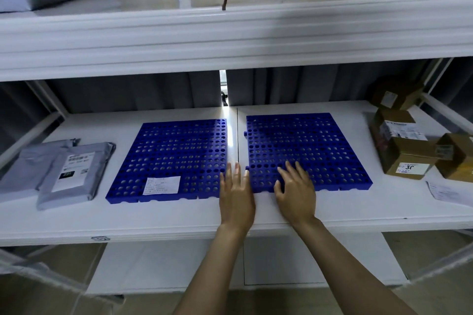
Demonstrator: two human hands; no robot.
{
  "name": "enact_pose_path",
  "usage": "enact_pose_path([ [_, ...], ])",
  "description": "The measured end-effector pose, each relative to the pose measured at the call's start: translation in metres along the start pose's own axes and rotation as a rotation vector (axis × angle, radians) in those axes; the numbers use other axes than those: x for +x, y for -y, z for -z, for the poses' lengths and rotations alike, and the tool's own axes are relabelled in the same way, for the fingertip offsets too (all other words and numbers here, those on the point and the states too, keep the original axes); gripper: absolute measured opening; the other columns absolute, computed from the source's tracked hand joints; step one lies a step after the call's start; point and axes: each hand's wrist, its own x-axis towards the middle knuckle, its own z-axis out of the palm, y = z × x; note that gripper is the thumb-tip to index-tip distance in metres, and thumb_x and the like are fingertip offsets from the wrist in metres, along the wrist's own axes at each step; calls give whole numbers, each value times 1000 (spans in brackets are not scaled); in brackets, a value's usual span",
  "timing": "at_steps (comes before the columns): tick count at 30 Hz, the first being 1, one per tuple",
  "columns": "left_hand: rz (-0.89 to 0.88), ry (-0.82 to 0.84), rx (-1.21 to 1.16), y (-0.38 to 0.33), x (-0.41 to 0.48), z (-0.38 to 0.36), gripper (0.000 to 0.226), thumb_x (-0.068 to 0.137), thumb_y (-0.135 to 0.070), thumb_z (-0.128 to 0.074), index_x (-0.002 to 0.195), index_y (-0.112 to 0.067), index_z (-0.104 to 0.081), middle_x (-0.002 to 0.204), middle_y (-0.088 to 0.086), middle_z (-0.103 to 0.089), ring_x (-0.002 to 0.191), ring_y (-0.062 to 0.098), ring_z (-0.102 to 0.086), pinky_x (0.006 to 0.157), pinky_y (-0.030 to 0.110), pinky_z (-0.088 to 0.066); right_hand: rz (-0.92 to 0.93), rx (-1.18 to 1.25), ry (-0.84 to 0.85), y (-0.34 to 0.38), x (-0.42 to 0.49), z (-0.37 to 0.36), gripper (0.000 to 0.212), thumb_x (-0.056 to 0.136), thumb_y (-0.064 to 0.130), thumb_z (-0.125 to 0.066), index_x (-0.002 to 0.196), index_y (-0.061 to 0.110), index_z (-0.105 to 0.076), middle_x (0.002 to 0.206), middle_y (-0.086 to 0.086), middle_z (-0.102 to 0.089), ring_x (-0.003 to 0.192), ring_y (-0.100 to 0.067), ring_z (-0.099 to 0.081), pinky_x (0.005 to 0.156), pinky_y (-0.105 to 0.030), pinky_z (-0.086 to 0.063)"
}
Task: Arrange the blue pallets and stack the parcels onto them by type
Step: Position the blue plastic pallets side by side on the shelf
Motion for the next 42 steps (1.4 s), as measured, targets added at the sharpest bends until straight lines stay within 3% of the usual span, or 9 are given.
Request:
enact_pose_path([
  [3, 113, 17, 106, 14, -2, -4, 62, 74, 1, -74, 133, -10, -56, 146, 24, -42, 139, 46, -27, 112, 50, -15, 91, 58, 25, 15, -3, -8, 42, 94, 21, -56, 135, 14, -55, 146, -7, -47, 143, -25, -31, 118, -40, -16],
  [6, 149, 87, 183, 21, -2, -3, 66, 72, -2, -78, 134, -8, -55, 143, 24, -45, 135, 45, -36, 111, 49, -22, 130, 75, 38, 26, -6, -13, 39, 92, 22, -58, 130, 13, -60, 142, -7, -52, 141, -27, -36, 117, -43, -18],
  [12, 68, 126, 204, 31, -1, -1, 61, 98, -1, -43, 152, -5, -14, 160, 16, -7, 148, 33, 2, 113, 37, 11, 123, 58, 18, 24, -10, -20, 37, 88, 28, -56, 120, 13, -67, 130, -7, -62, 131, -28, -49, 114, -47, -23],
  [19, 42, 138, 175, 30, -1, 10, 61, 99, 1, -37, 152, -6, -9, 161, 15, -3, 148, 33, 6, 117, 39, 8, 142, 56, 28, 24, -12, -18, 37, 91, 30, -63, 124, 14, -65, 134, -5, -59, 136, -26, -44, 116, -43, -16],
  [25, -3, 96, 99, 17, -2, 14, 63, 94, 2, -45, 152, -9, -20, 160, 15, -10, 149, 32, 1, 114, 40, 11, 172, 114, 82, 18, -9, -11, 42, 95, 34, -57, 133, 16, -57, 144, -2, -50, 143, -20, -31, 117, -36, -2],
  [29, -155, 29, 14, -21, -6, 8, 58, 72, 4, -74, 127, -2, -59, 137, 22, -52, 133, 41, -42, 110, 52, -25, 162, 118, -20, -1, -12, 3, 40, 92, 27, -62, 130, 15, -60, 140, -4, -54, 140, -23, -38, 116, -38, -11],
  [31, -240, 14, -12, -44, -7, 4, 56, 66, 1, -81, 119, -3, -65, 130, 21, -59, 125, 41, -51, 103, 54, -36, 129, 104, -96, -17, -13, 15, 38, 90, 23, -64, 127, 13, -63, 137, -6, -57, 136, -24, -43, 115, -40, -18],
  [36, -360, 16, -49, -107, -13, -6, 54, 65, 1, -80, 117, -4, -67, 132, 20, -58, 126, 41, -51, 102, 51, -36, -95, 93, -244, -86, -17, 58, 36, 85, 15, -67, 121, 9, -66, 135, -11, -58, 132, -31, -48, 113, -36, -22],
  [42, -418, 26, -101, -169, -17, -16, 46, 77, 3, -71, 122, -3, -64, 138, 20, -52, 133, 40, -43, 108, 49, -28, -452, -66, -159, -179, -28, 107, 50, 92, 28, -57, 138, 9, -49, 150, -15, -40, 142, -33, -30, 118, -46, -24],
])
